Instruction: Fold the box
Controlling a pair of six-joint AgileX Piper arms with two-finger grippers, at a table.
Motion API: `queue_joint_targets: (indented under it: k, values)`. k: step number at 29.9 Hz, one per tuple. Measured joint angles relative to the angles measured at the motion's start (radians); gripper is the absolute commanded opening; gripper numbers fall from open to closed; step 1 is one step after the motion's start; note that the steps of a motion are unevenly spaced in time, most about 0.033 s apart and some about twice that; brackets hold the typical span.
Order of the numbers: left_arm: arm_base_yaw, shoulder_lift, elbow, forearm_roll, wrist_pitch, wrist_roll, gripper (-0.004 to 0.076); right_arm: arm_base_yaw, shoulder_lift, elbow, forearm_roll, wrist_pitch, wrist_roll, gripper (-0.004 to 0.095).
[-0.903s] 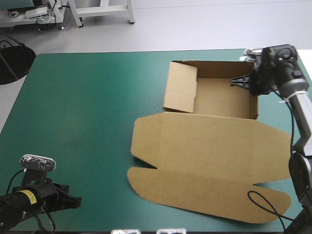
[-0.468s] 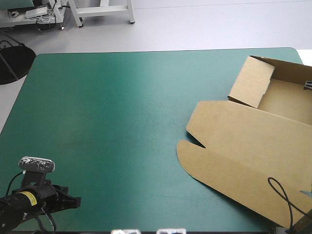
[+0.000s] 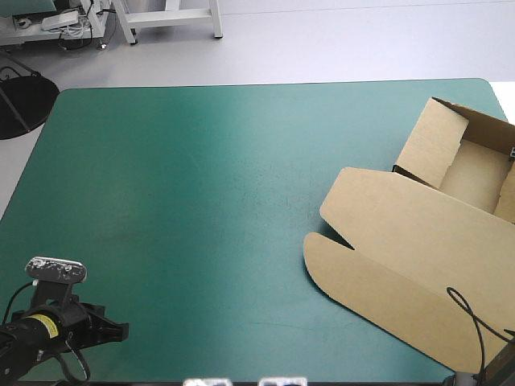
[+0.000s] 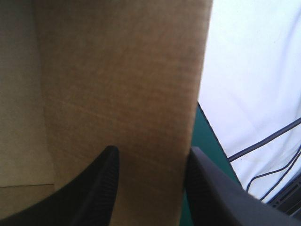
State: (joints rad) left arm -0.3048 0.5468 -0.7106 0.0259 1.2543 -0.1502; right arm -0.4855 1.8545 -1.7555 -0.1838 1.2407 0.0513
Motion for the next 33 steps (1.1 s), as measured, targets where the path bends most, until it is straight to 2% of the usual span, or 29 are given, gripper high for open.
queue_joint_targets:
  k: [7, 12, 15, 19, 20, 24, 33]
  values:
    - [0.0, 0.0, 0.0, 0.0, 0.0, 0.0, -0.0008, 0.0, -0.018, -0.059, -0.001, 0.0, -0.017, 0.0467]
    - [0.0, 0.0, 0.0, 0.007, 0.0, 0.0, -0.0008, 0.0, -0.113, -0.086, 0.027, 0.001, -0.023, 0.0433]
    - [0.0, -0.002, 0.01, 0.037, -0.001, 0.007, -0.0008, 0.0, -0.197, -0.087, 0.097, 0.004, -0.057, 0.0328]
    - [0.0, -0.033, 0.056, 0.046, -0.022, 0.007, -0.0008, 0.0, -0.311, -0.08, 0.248, 0.009, -0.081, 0.0028]
    - [0.0, -0.048, 0.07, 0.042, -0.03, 0.007, -0.0008, 0.0, -0.35, -0.065, 0.295, 0.008, -0.093, -0.0016]
    - [0.0, -0.114, 0.124, 0.037, -0.056, 0.016, -0.0008, 0.032, -0.514, 0.02, 0.419, 0.009, -0.169, -0.0003]
    - [0.0, -0.277, 0.168, 0.001, -0.098, 0.165, -0.0008, 0.266, -0.85, 0.373, 0.459, 0.009, -0.224, -0.0003]
